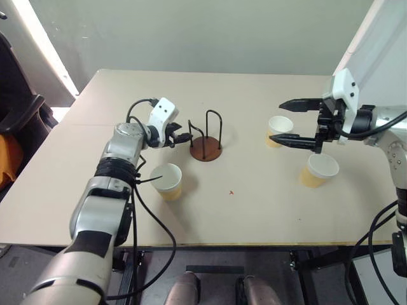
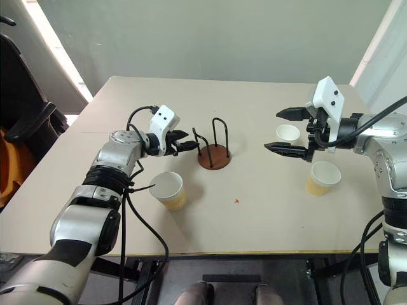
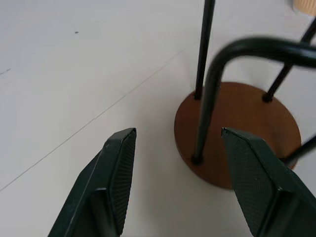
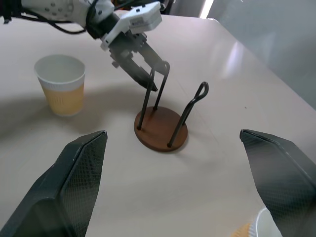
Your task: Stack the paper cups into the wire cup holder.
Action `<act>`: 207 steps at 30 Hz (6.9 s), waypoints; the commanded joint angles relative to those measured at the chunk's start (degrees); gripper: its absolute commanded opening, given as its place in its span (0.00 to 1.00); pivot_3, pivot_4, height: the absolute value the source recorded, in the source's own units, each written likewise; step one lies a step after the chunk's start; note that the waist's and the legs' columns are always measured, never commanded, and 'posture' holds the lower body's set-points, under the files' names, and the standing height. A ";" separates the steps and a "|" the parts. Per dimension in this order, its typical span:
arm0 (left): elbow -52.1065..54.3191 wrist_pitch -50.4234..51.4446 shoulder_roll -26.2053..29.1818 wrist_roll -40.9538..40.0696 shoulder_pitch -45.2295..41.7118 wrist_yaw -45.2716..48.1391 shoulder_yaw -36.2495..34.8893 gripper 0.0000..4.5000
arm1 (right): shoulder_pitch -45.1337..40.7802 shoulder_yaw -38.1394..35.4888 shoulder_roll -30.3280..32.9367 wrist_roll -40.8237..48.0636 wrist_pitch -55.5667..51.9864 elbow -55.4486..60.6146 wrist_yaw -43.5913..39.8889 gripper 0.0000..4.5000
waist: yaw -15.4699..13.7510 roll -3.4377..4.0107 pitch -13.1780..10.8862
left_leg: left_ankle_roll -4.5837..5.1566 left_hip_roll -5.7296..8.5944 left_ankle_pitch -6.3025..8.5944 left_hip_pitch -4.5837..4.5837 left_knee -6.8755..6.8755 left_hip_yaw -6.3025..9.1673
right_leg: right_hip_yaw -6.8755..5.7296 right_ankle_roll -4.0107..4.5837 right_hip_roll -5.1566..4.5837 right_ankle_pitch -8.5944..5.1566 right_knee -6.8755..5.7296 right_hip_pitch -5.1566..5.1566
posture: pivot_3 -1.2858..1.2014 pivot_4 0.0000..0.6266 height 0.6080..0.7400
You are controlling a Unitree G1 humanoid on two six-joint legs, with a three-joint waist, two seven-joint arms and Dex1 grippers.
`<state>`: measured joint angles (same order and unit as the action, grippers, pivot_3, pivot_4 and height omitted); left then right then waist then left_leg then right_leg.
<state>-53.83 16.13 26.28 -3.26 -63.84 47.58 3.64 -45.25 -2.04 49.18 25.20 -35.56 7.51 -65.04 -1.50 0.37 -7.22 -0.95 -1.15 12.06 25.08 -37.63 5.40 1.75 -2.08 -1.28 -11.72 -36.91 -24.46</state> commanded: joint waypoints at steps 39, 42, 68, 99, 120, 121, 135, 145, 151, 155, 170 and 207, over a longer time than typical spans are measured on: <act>55.82 18.61 3.22 -6.69 17.71 15.59 8.78 0.01 | 12.30 -2.98 19.77 3.07 0.66 7.29 -12.73 1.00 | -0.31 0.00 0.00 | 0.20 0.20 0.29 -0.16 -0.49 -0.10 | 0.21 -0.48 0.01 -0.15 -0.04 0.43 | 0.52 0.24 1.00; 59.19 20.16 2.98 -6.70 19.94 14.38 10.72 0.01 | 12.86 -2.63 20.00 3.26 0.42 8.60 -13.35 1.00 | -0.27 0.00 0.00 | 0.21 0.19 0.29 -0.18 -0.49 -0.10 | 0.21 -0.48 0.02 -0.15 -0.05 0.44 | 0.52 0.24 1.00; 64.91 27.19 5.64 -8.59 22.45 11.51 15.34 0.87 | 13.68 0.21 19.91 1.29 0.59 8.52 -12.39 1.00 | -0.38 0.00 0.00 | 0.20 0.21 0.28 -0.18 -0.50 -0.05 | 0.21 -0.51 0.01 -0.09 -0.04 0.50 | 0.52 0.24 1.00; 68.66 28.40 16.69 -28.99 9.59 18.20 -0.55 1.00 | 10.39 10.45 17.71 -21.01 13.31 -13.78 -10.47 1.00 | -0.22 0.09 0.03 | 0.33 0.08 0.42 -0.22 -0.39 -0.03 | 0.13 -0.33 -0.06 0.02 0.01 0.46 | 0.52 0.24 1.00; 70.33 27.25 19.16 -26.52 9.20 20.96 5.02 1.00 | 7.73 13.13 12.51 -26.44 15.51 -17.42 -10.63 0.70 | -0.18 0.10 0.02 | 0.30 0.05 0.43 -0.20 -0.34 -0.03 | 0.11 -0.26 -0.05 0.03 0.05 0.44 | 0.52 0.24 1.00; 70.43 27.28 19.35 -26.59 9.30 21.11 4.92 1.00 | 7.73 13.26 12.42 -26.59 15.61 -17.49 -10.56 0.62 | -0.18 0.10 0.02 | 0.29 0.05 0.44 -0.20 -0.33 -0.03 | 0.11 -0.26 -0.05 0.03 0.05 0.44 | 0.52 0.24 1.00; 68.71 25.66 24.38 -25.52 11.52 22.05 2.92 1.00 | -1.01 5.45 17.74 -17.33 13.56 -8.97 -18.50 0.01 | -0.11 0.29 -0.09 | 0.18 0.05 0.50 -0.15 -0.23 -0.04 | 0.12 0.02 -0.04 -0.14 0.04 0.29 | 0.52 0.24 1.00; 68.90 24.08 26.24 -25.96 13.49 23.76 2.15 1.00 | -18.75 9.35 5.07 -0.36 6.30 3.57 -26.64 0.01 | 0.66 0.15 -0.01 | -0.07 -0.24 0.36 -0.21 0.07 -0.01 | 0.04 0.70 0.19 -0.55 0.01 0.14 | 0.52 0.24 1.00; 69.24 22.96 29.14 -27.94 15.36 26.85 -0.63 1.00 | -16.33 15.99 3.89 -3.45 11.04 5.33 -27.46 0.01 | 0.32 0.18 -0.03 | -0.11 -0.25 0.33 -0.15 0.05 0.01 | 0.02 0.67 0.18 -0.53 0.00 0.08 | 0.52 0.24 1.00; 69.24 22.86 29.73 -28.04 16.09 26.94 -1.53 1.00 | -15.88 18.22 4.48 -2.75 11.96 6.20 -27.46 0.01 | 0.38 0.19 -0.03 | -0.11 -0.26 0.33 -0.16 0.07 0.01 | 0.02 0.68 0.18 -0.54 -0.03 0.06 | 0.52 0.24 1.00; 70.24 23.37 29.70 -28.28 17.23 25.47 -1.65 1.00 | -15.68 24.81 4.67 -9.82 18.37 4.09 -27.46 0.34 | 0.60 0.18 -0.03 | -0.10 -0.39 0.34 -0.18 0.08 0.00 | -0.06 0.92 0.18 -0.56 -0.11 0.04 | 0.52 0.24 1.00; 70.93 25.14 25.14 -22.24 17.76 16.38 -1.37 1.00 | -32.36 26.90 -16.10 -47.41 45.23 -77.28 6.15 0.78 | 0.58 0.22 -0.05 | -0.56 -0.60 0.41 0.01 0.63 -0.04 | -0.11 0.79 0.21 -0.01 -0.15 -0.59 | 0.52 0.24 1.00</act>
<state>15.01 40.58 50.66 -24.55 -46.23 64.40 4.35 -75.30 26.02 32.72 -21.78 8.92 -69.64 -59.82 -0.92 0.59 -7.27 -1.52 -1.74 12.47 25.08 -37.01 5.36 1.64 -1.29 -1.07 -11.73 -37.07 -25.05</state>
